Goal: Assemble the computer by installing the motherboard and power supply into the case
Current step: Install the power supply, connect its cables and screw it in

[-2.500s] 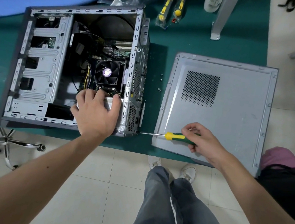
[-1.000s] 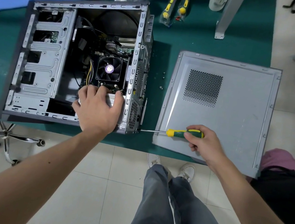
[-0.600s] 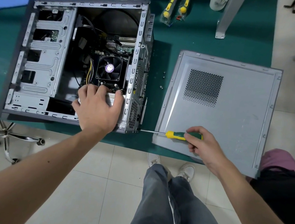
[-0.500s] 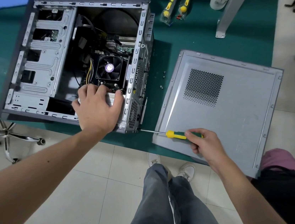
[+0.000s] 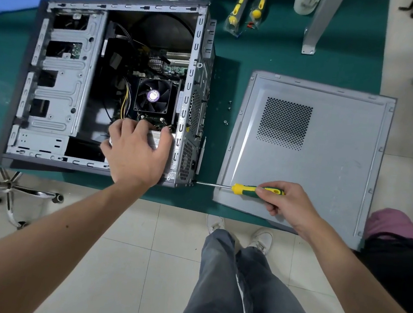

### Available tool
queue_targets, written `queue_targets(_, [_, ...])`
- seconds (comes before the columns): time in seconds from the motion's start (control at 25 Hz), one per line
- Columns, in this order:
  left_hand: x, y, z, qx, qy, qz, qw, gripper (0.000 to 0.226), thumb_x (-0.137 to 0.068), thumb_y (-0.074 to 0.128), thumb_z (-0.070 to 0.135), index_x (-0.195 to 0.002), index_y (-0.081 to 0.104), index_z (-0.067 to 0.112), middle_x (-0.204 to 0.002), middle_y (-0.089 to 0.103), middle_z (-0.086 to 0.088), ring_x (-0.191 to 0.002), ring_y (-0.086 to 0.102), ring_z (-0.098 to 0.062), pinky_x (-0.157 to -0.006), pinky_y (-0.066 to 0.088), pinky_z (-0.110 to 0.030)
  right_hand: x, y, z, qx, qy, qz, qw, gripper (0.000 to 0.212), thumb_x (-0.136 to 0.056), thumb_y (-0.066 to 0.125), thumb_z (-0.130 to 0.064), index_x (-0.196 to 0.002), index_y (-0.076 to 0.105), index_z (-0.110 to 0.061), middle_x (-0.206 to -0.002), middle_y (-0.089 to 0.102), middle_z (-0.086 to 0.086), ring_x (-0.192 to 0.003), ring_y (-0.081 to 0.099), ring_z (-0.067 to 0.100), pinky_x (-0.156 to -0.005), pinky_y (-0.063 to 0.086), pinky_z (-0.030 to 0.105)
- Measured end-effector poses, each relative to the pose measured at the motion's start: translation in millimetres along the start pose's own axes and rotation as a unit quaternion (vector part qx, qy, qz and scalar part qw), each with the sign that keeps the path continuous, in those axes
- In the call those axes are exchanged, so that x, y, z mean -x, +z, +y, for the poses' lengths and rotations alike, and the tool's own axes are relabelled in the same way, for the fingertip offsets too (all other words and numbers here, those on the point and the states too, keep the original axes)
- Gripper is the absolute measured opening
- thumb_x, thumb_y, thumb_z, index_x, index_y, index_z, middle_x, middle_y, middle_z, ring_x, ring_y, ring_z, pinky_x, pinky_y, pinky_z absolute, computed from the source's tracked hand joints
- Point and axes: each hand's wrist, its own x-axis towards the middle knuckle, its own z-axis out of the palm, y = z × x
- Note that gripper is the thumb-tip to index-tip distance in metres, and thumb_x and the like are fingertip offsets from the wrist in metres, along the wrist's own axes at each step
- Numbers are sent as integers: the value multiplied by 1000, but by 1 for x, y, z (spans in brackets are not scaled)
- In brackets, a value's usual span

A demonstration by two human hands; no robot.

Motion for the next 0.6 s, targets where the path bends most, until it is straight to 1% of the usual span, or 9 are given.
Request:
queue_targets(0.12, [1, 0, -1, -1, 0, 0, 1000, 44, -89, 33, 62, -74, 45, 21, -110, 56, -4, -124, 38, -28, -96, 31, -50, 2, 3, -1, -25, 61, -30, 997, 39, -93, 64, -36, -92, 69, 3, -64, 57, 10, -44, 32, 13, -40, 26, 21])
queue_targets(0.2, [1, 0, -1, -1, -2, 1, 1000, 44, -89, 33, 62, -74, 45, 21, -111, 56, -4, -124, 38, -28, -96, 31, -51, 5, 4, 0, -21, 102, -31, 994, 49, -95, 58, -45, -84, 69, 2, -60, 54, 8, -41, 29, 12, -38, 23, 20])
queue_targets(0.24, [0, 0, 0, -1, 0, 1, 1000, 45, -89, 33, 62, -74, 45, 22, -110, 56, -4, -124, 38, -28, -96, 31, -50, 7, 4, 1, -13, 100, -30, 994, 51, -95, 56, -46, -81, 69, 1, -58, 53, 7, -40, 30, 12, -38, 24, 20])
queue_targets(0.32, [0, 0, 1, -1, 2, -1, 1000, 45, -89, 33, 62, -75, 46, 21, -110, 55, -4, -124, 38, -27, -96, 31, -51, 10, 3, 1, -11, 64, -28, 998, 43, -95, 59, -44, -79, 66, -5, -57, 53, 5, -43, 34, 13, -40, 28, 21])
queue_targets(0.36, [-2, 1, 0, -2, 1, -1, 1000, 45, -89, 33, 62, -75, 46, 21, -111, 55, -4, -125, 38, -27, -96, 31, -51, 11, 3, -1, -4, 36, -30, 999, 34, -94, 62, -39, -82, 66, -8, -60, 54, 4, -46, 38, 13, -43, 32, 22])
queue_targets(0.44, [-1, 0, -1, -5, -5, -2, 1000, 44, -89, 33, 62, -76, 46, 22, -110, 56, -5, -125, 38, -27, -96, 31, -51, 11, 1, -4, 52, -40, -30, 997, 9, -90, 70, -23, -92, 68, -15, -72, 60, 0, -58, 49, 12, -54, 42, 21])
queue_targets(0.48, [0, 0, -2, -6, -5, -1, 1000, 44, -89, 33, 62, -75, 45, 22, -110, 56, -5, -124, 38, -27, -96, 31, -51, 9, 1, -4, 85, -80, -27, 993, 10, -88, 73, -16, -95, 68, -18, -81, 63, -2, -66, 54, 10, -62, 45, 20])
queue_targets(0.52, [1, 0, -2, -5, -4, 0, 1000, 43, -89, 33, 62, -75, 45, 22, -110, 56, -5, -124, 38, -27, -96, 31, -51, 6, 0, -4, 108, -109, -23, 988, 16, -85, 75, -12, -96, 68, -20, -88, 65, -4, -74, 56, 9, -68, 45, 19])
queue_targets(0.6, [0, 0, -1, -4, -2, 2, 1000, 43, -89, 33, 62, -77, 46, 22, -111, 56, -5, -125, 37, -27, -96, 31, -50, 0, -1, -6, 122, -116, -10, 986, 18, -83, 77, -13, -96, 69, -24, -93, 67, -4, -80, 57, 9, -71, 45, 21])
